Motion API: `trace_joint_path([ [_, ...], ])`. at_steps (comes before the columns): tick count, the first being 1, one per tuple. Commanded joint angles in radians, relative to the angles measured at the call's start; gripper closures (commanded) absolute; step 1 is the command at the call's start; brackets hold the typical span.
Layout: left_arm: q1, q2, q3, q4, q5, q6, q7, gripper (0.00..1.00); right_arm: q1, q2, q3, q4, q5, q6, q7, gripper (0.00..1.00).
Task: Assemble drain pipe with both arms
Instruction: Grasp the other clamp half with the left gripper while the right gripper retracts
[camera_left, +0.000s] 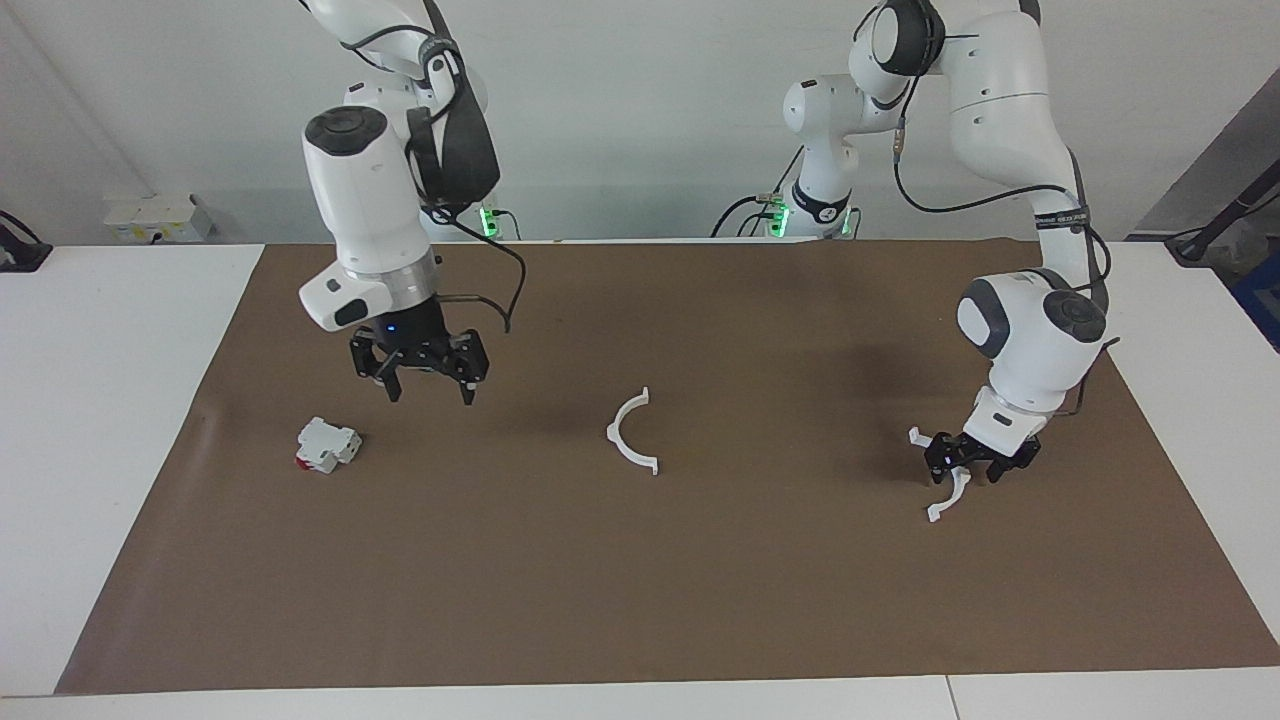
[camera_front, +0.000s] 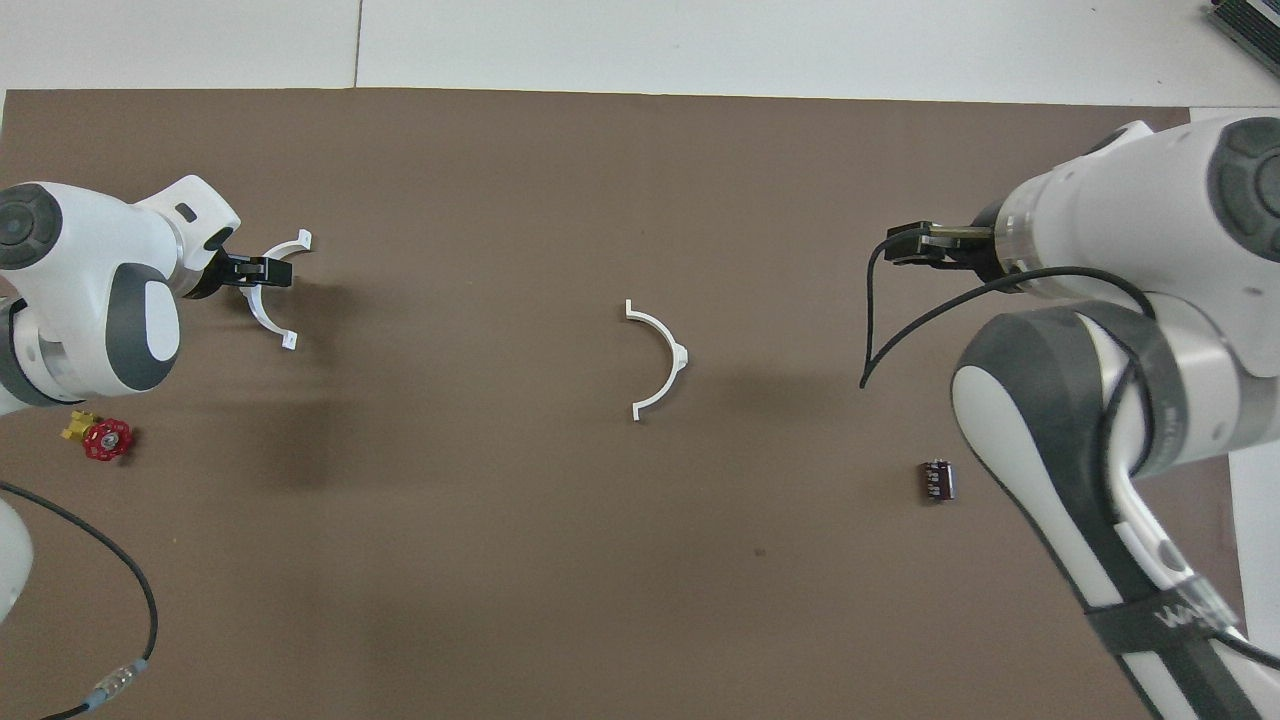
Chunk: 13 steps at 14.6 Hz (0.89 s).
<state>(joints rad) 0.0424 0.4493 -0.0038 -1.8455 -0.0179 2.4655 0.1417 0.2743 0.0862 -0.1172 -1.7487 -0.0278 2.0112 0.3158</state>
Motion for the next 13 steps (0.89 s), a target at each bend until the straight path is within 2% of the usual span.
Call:
trace_joint_path([
  [1, 0.019, 0.011, -0.012, 0.003, 0.003, 0.027, 0.016, 0.10, -0.052, -0.084, 0.010, 0.023, -0.009, -0.167, -0.013, 0.00],
  [3, 0.024, 0.011, -0.013, 0.003, 0.001, 0.027, 0.016, 0.12, -0.084, -0.146, 0.010, 0.031, -0.009, -0.270, -0.065, 0.00],
  [5, 0.024, 0.011, -0.013, 0.003, 0.003, 0.027, 0.016, 0.24, -0.113, -0.181, 0.008, 0.034, 0.003, -0.375, -0.112, 0.00],
  [7, 0.024, 0.011, -0.013, 0.003, -0.001, 0.021, 0.015, 0.65, -0.144, -0.183, -0.004, 0.044, 0.002, -0.433, -0.165, 0.00],
  [10, 0.020, 0.009, -0.013, 0.002, -0.008, 0.015, 0.015, 0.83, -0.171, -0.142, -0.010, 0.080, -0.003, -0.424, -0.258, 0.00],
  [11, 0.019, 0.009, -0.013, -0.001, -0.008, 0.013, 0.013, 0.96, -0.170, -0.140, -0.010, 0.081, 0.000, -0.413, -0.258, 0.00],
  [12, 0.016, 0.008, -0.012, -0.003, -0.008, 0.013, 0.013, 1.00, -0.173, -0.141, -0.010, 0.077, 0.005, -0.398, -0.254, 0.00],
  [13, 0.011, 0.008, -0.012, -0.003, -0.008, 0.012, 0.016, 1.00, -0.172, -0.143, -0.010, 0.075, 0.005, -0.401, -0.251, 0.00],
])
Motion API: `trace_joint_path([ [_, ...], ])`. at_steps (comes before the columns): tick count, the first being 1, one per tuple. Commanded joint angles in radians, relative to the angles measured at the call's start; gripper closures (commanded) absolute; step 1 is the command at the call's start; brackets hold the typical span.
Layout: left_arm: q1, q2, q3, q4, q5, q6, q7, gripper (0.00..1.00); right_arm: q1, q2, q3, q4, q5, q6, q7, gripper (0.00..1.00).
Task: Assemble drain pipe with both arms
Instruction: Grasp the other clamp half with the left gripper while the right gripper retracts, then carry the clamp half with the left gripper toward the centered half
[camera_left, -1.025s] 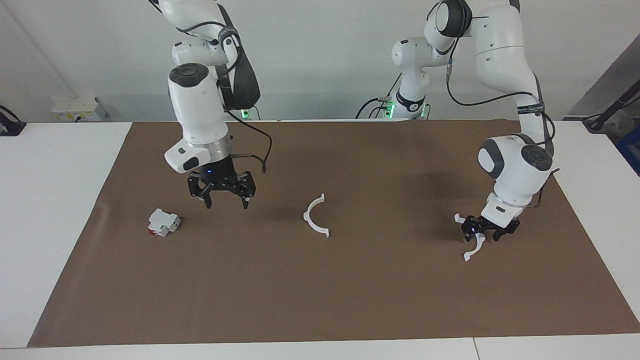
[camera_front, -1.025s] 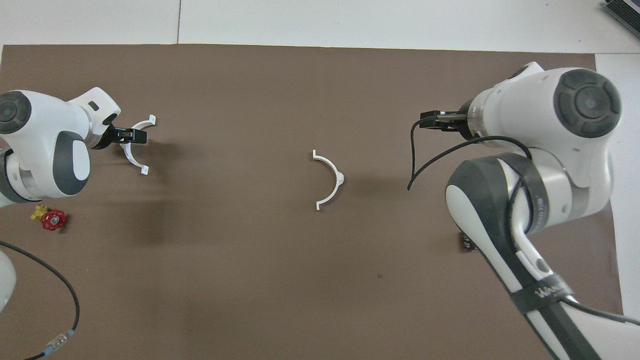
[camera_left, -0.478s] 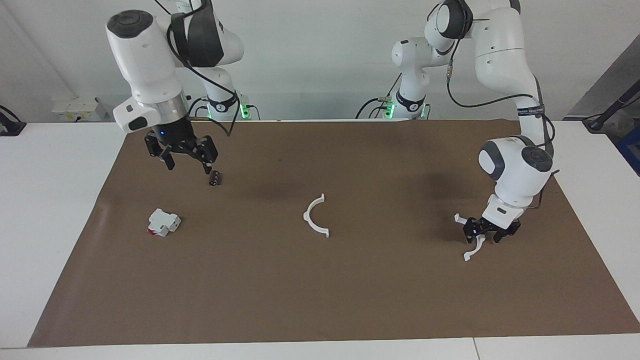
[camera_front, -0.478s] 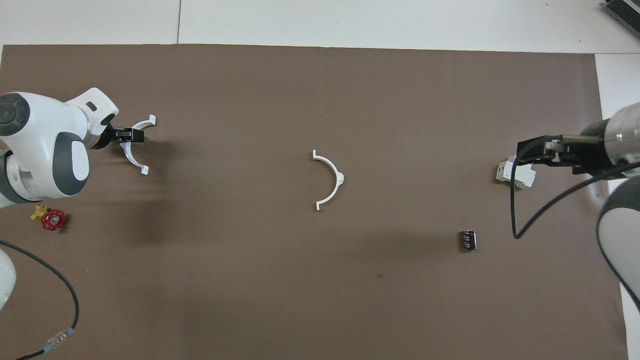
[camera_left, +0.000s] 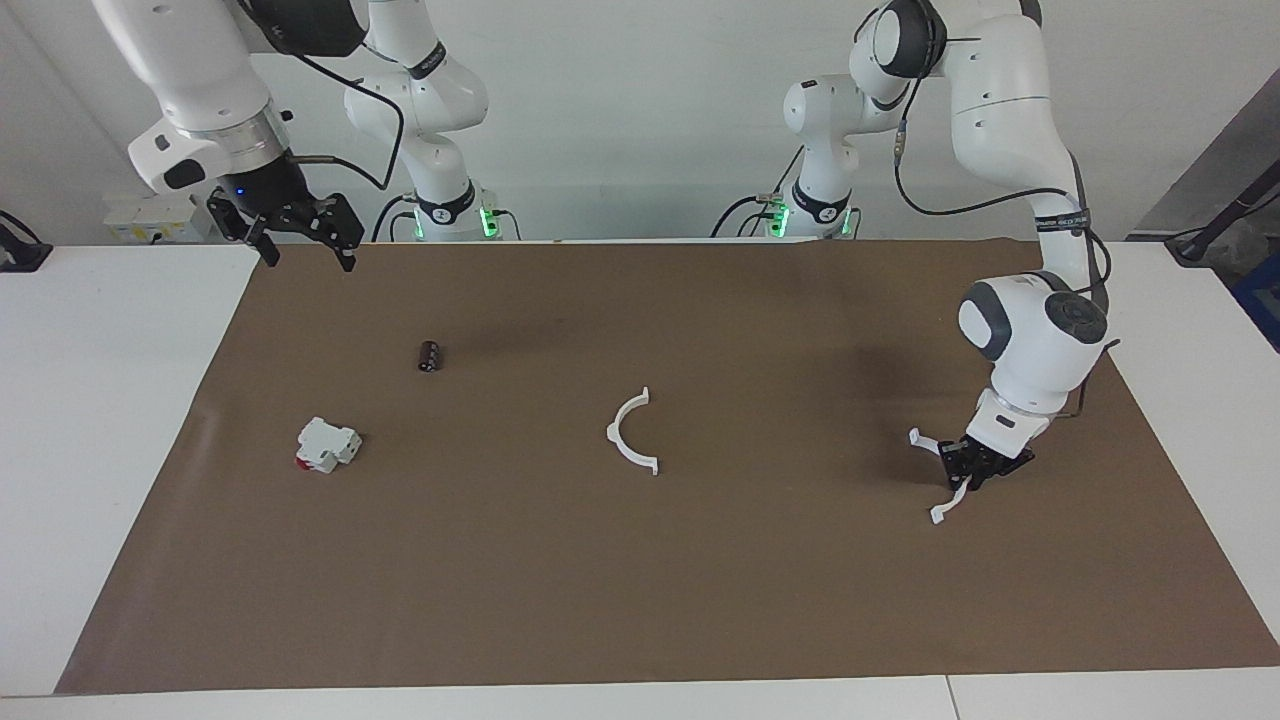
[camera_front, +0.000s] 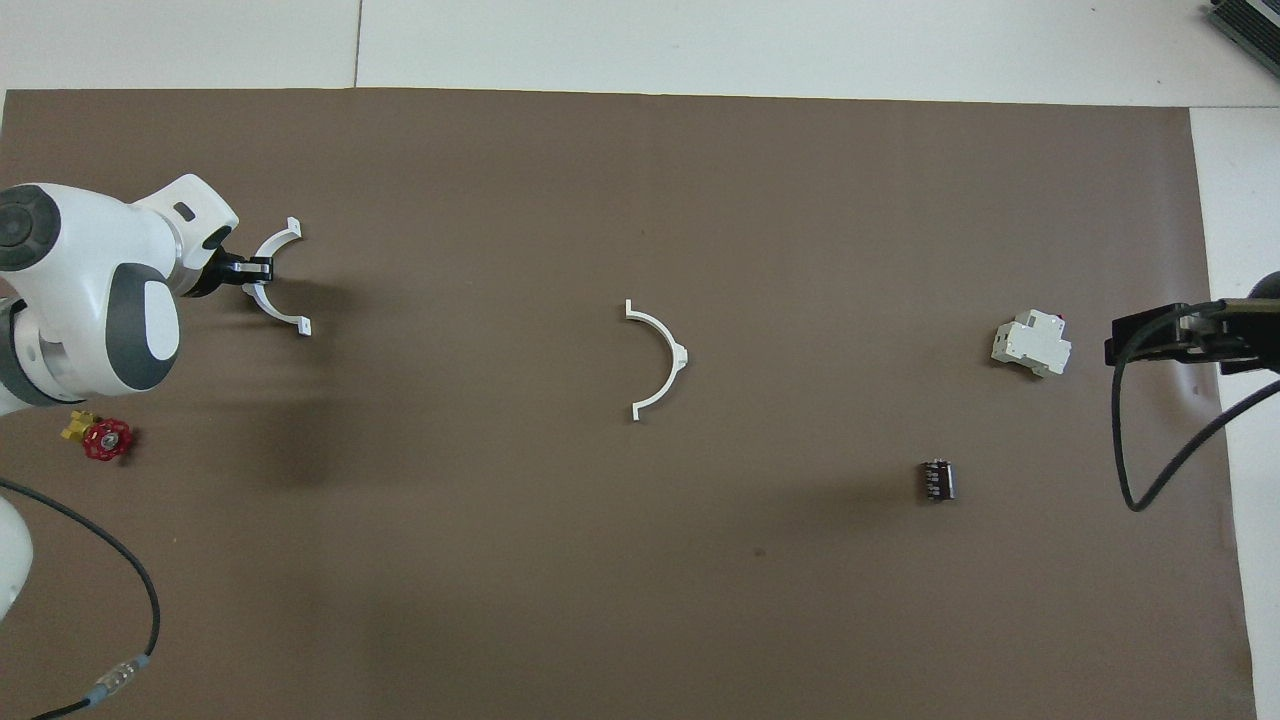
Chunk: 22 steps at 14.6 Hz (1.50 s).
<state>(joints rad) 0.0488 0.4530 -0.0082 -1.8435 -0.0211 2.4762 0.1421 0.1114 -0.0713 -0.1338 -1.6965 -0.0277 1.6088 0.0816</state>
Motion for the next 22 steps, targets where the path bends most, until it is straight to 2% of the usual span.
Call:
trace_joint_path([
  [1, 0.003, 0.004, -0.007, -0.003, -0.005, 0.001, 0.016, 1.00, -0.010, 0.013, 0.008, 0.024, 0.006, -0.006, -0.016, 0.00],
  [4, -0.029, 0.004, -0.007, 0.023, 0.004, -0.014, 0.014, 1.00, -0.009, 0.004, 0.011, 0.034, 0.025, -0.047, -0.016, 0.00],
  [9, -0.130, 0.018, -0.006, 0.121, 0.013, -0.091, 0.010, 1.00, -0.012, -0.005, 0.010, 0.023, 0.029, -0.037, -0.013, 0.00],
  [13, -0.245, 0.015, -0.003, 0.113, 0.013, -0.109, 0.002, 1.00, 0.007, -0.005, 0.020, 0.060, 0.012, -0.061, -0.016, 0.00],
  [18, -0.390, 0.010, -0.003, 0.099, 0.013, -0.106, -0.024, 1.00, 0.007, -0.016, 0.022, 0.044, 0.012, -0.064, -0.013, 0.00],
  [22, -0.486, 0.001, -0.001, 0.075, 0.013, -0.108, -0.160, 1.00, -0.003, -0.016, 0.022, 0.044, 0.028, -0.064, -0.016, 0.00],
])
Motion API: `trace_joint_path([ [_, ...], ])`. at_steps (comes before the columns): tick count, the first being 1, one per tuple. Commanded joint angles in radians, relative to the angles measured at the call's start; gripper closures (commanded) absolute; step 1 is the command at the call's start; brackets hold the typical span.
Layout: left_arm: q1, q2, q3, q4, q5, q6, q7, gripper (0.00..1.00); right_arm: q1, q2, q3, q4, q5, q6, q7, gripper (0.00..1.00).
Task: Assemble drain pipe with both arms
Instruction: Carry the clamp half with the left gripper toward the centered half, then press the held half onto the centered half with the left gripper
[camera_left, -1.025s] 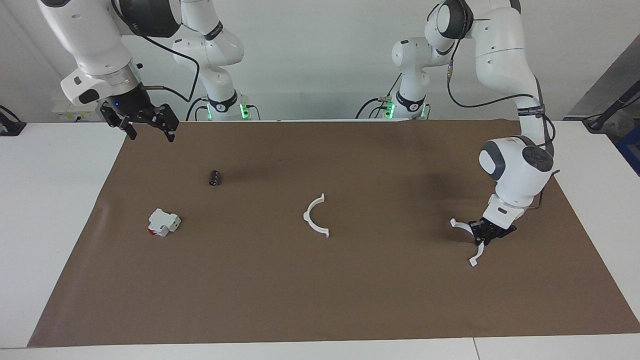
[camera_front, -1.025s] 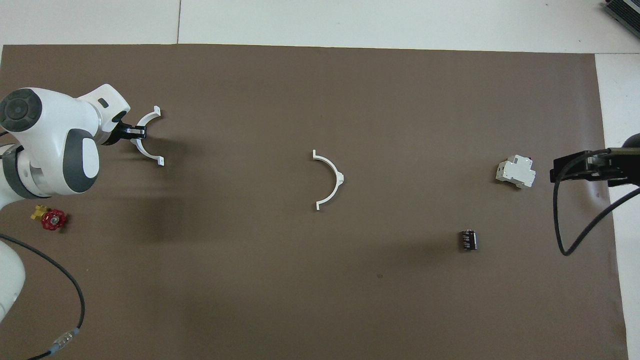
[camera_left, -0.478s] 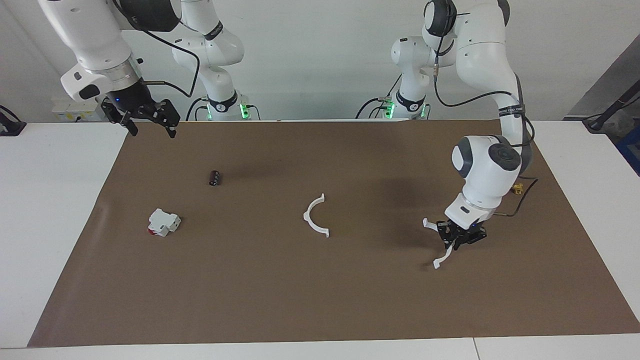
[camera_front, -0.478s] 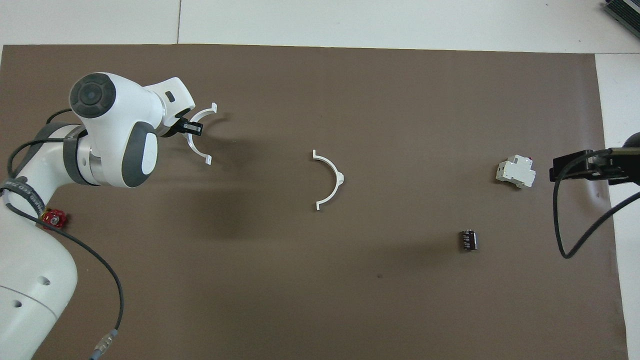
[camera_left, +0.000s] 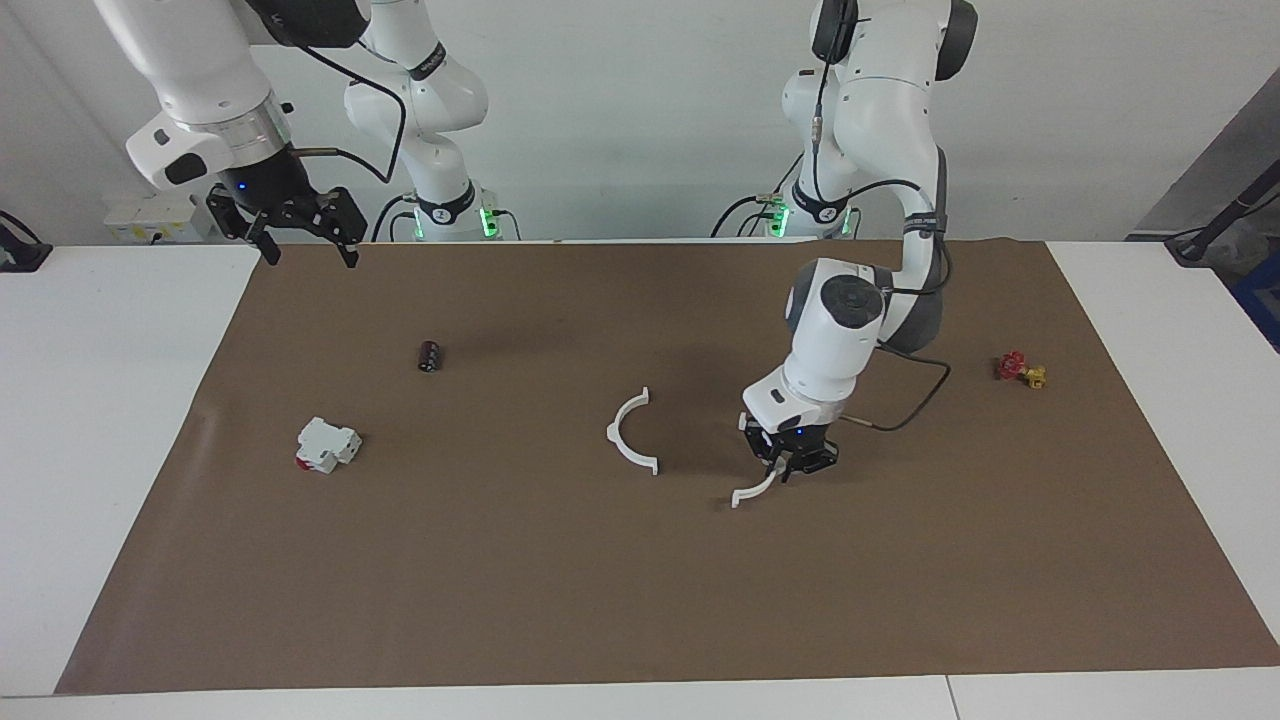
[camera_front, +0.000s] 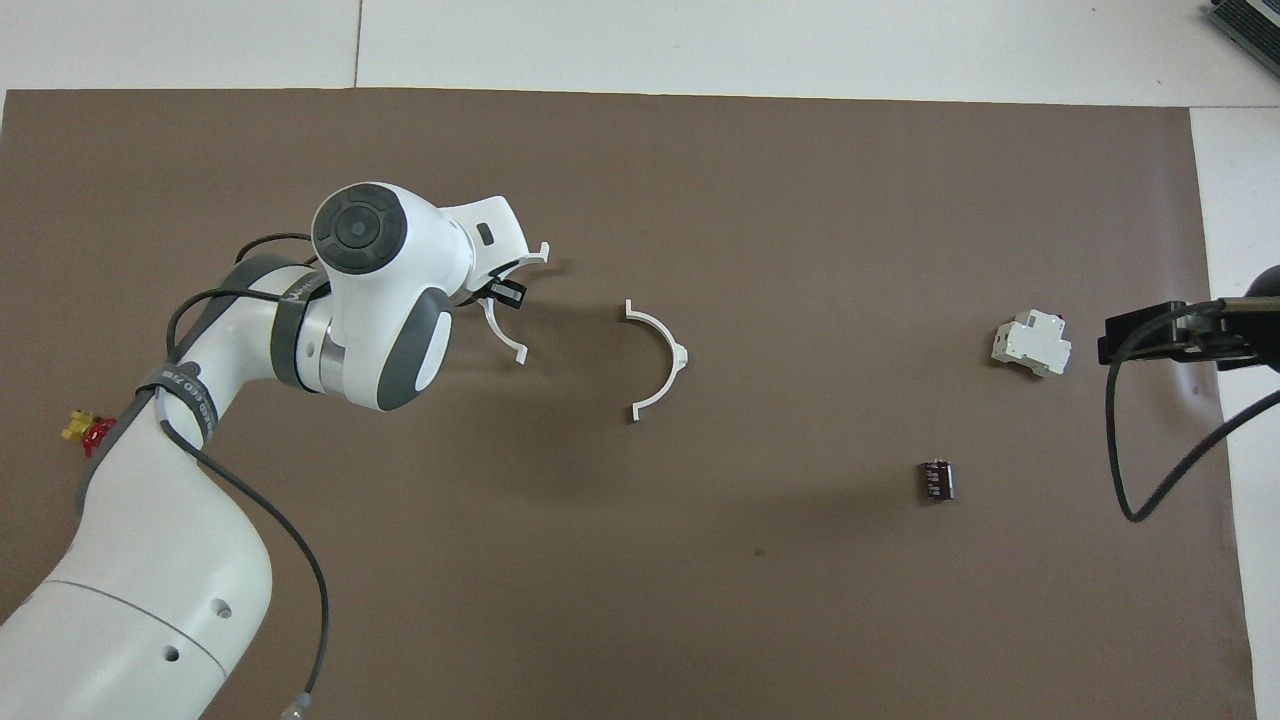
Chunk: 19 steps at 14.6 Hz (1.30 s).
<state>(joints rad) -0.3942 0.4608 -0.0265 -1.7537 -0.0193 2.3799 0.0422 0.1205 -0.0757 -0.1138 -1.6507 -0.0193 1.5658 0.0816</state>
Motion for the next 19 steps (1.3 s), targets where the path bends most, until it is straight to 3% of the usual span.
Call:
trace_joint_path([
  [1, -0.060, -0.008, 0.017, -0.017, 0.012, -0.011, -0.094, 1.00, -0.010, -0.012, 0.002, 0.000, 0.019, -0.020, -0.016, 0.00],
  [8, -0.155, -0.027, 0.022, -0.063, 0.059, -0.010, -0.327, 1.00, -0.005, -0.012, 0.002, 0.000, 0.021, -0.020, -0.016, 0.00],
  [19, -0.186, -0.036, 0.022, -0.087, 0.059, 0.004, -0.407, 1.00, -0.005, -0.012, 0.002, -0.001, 0.021, -0.020, -0.016, 0.00],
])
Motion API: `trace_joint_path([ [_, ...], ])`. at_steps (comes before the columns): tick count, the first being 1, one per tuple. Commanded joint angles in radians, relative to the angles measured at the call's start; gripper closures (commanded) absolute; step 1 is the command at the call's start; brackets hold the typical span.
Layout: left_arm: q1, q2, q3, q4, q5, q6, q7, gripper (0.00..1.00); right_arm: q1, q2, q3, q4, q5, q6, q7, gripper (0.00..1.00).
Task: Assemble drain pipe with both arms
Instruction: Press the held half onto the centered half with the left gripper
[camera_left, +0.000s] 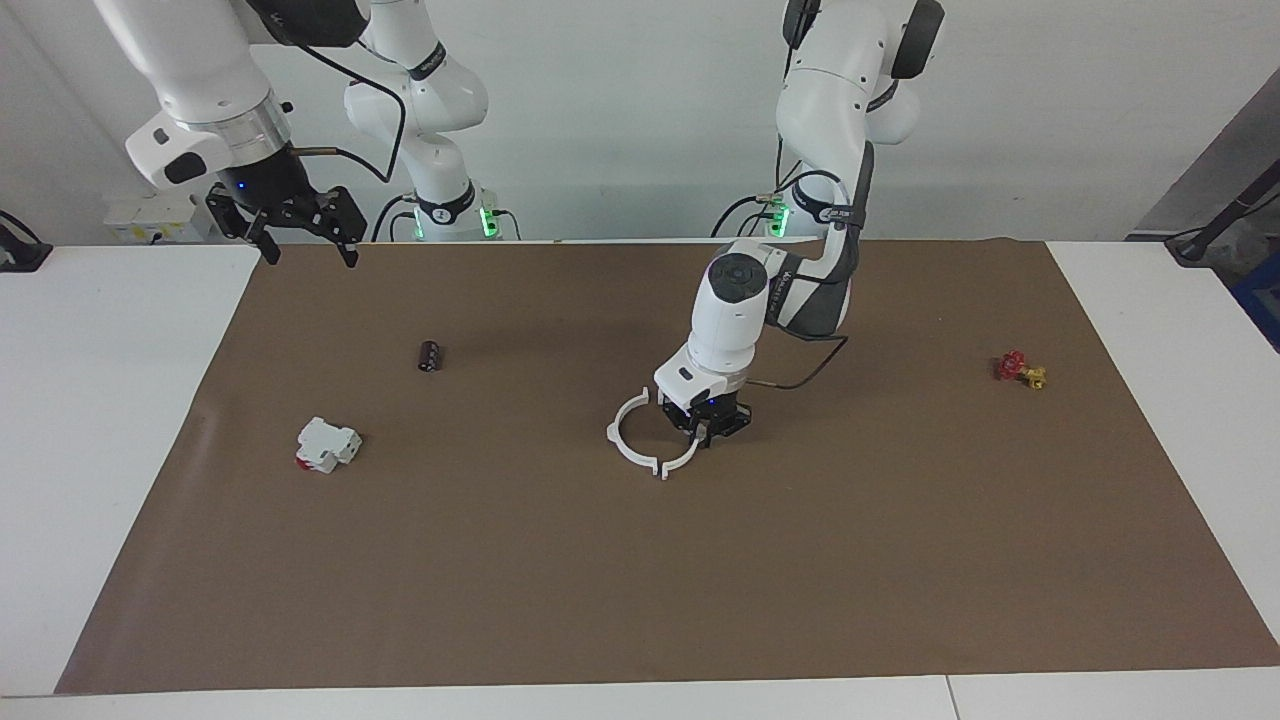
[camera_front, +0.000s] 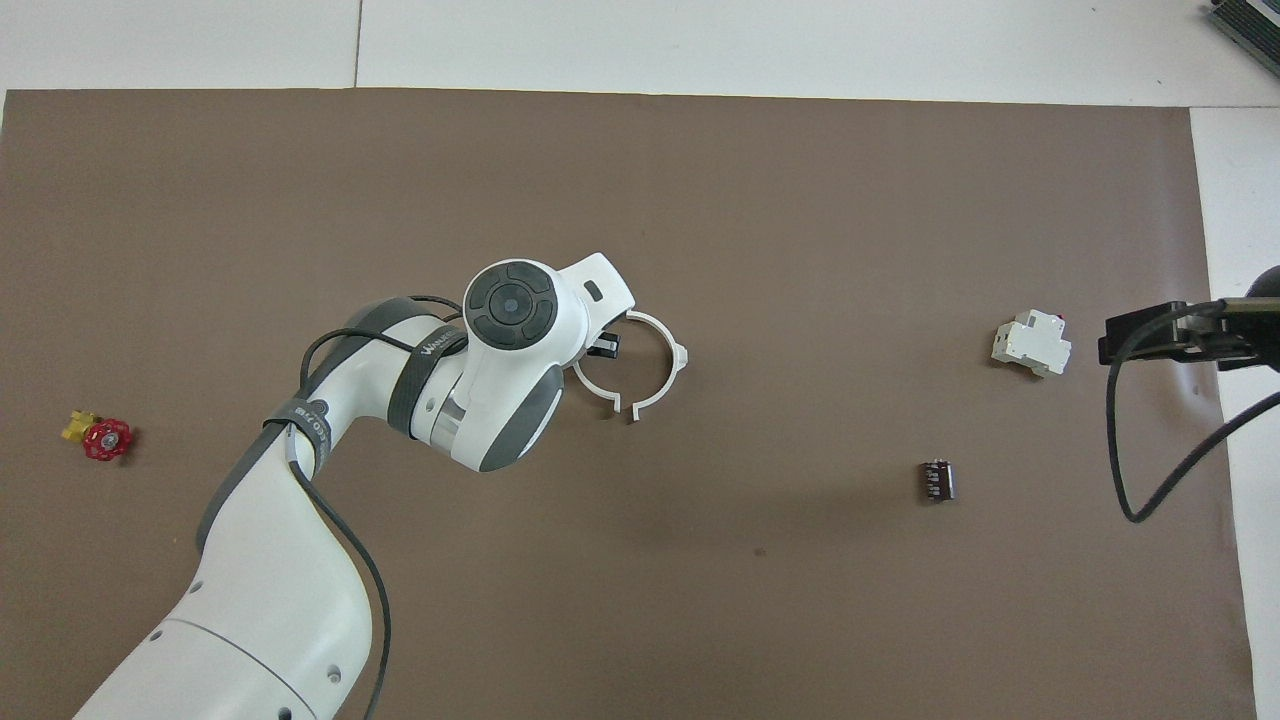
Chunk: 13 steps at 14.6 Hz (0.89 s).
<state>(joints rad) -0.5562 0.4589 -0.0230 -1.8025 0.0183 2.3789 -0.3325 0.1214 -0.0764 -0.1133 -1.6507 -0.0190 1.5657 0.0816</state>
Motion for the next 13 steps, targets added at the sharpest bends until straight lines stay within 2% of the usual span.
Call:
trace_joint_path([
  [1, -0.027, -0.034, 0.018, -0.043, 0.022, 0.005, -0.052, 1.00, -0.006, -0.011, 0.001, -0.001, 0.021, -0.019, -0.017, 0.00],
  [13, -0.037, -0.042, 0.017, -0.075, 0.022, 0.065, -0.072, 1.00, -0.005, -0.011, 0.001, -0.001, 0.021, -0.019, -0.016, 0.00],
])
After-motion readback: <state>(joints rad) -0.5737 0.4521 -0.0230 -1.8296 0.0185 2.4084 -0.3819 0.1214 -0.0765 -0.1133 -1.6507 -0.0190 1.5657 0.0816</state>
